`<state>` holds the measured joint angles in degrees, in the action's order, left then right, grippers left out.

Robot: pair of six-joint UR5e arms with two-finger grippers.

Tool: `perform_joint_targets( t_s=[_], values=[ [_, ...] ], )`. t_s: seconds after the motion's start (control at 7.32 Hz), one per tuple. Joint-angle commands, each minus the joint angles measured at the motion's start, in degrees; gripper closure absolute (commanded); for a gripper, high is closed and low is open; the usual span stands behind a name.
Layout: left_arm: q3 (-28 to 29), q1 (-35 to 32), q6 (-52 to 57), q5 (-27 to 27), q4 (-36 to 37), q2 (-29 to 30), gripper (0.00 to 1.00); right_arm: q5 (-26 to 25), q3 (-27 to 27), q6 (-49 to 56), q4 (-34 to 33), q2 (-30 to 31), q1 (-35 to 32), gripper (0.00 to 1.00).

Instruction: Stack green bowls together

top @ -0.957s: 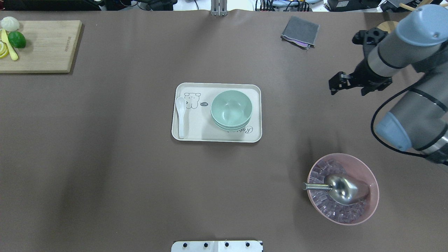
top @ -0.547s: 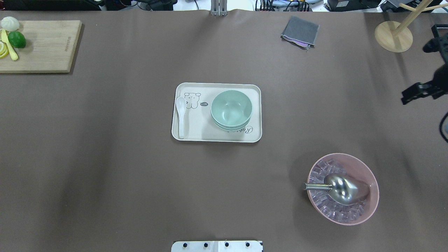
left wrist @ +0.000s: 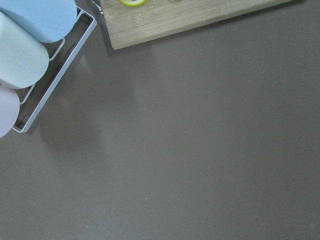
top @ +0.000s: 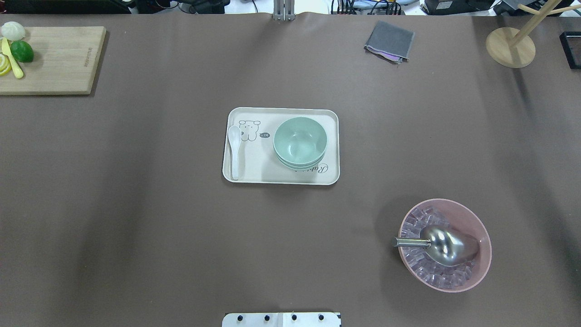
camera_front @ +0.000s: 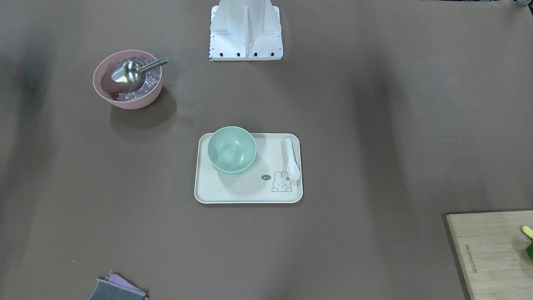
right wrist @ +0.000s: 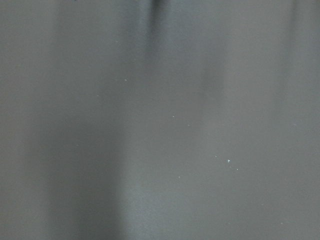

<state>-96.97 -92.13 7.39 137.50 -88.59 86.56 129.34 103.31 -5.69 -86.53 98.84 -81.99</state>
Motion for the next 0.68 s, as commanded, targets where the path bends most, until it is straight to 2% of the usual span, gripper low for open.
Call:
perform_joint_targets(
  t_s=[0.0,0.27,0.55],
  values=[
    [-0.1,-0.2,-2.4,3.8,-0.3,-0.7,0.01,1.8,-7.6,3.6,0.7,0.7,-6.1,0.00],
    [-0.9,-0.2,-2.0,3.8,-0.5,-2.3,0.01,-0.1,-8.6,3.5,0.8,1.9,-7.0,0.00],
    [-0.3,0.0,-2.1,3.8,-0.6,-3.0,0.01,0.2,-6.6,3.1,0.8,1.7,-7.1,0.00]
  ],
)
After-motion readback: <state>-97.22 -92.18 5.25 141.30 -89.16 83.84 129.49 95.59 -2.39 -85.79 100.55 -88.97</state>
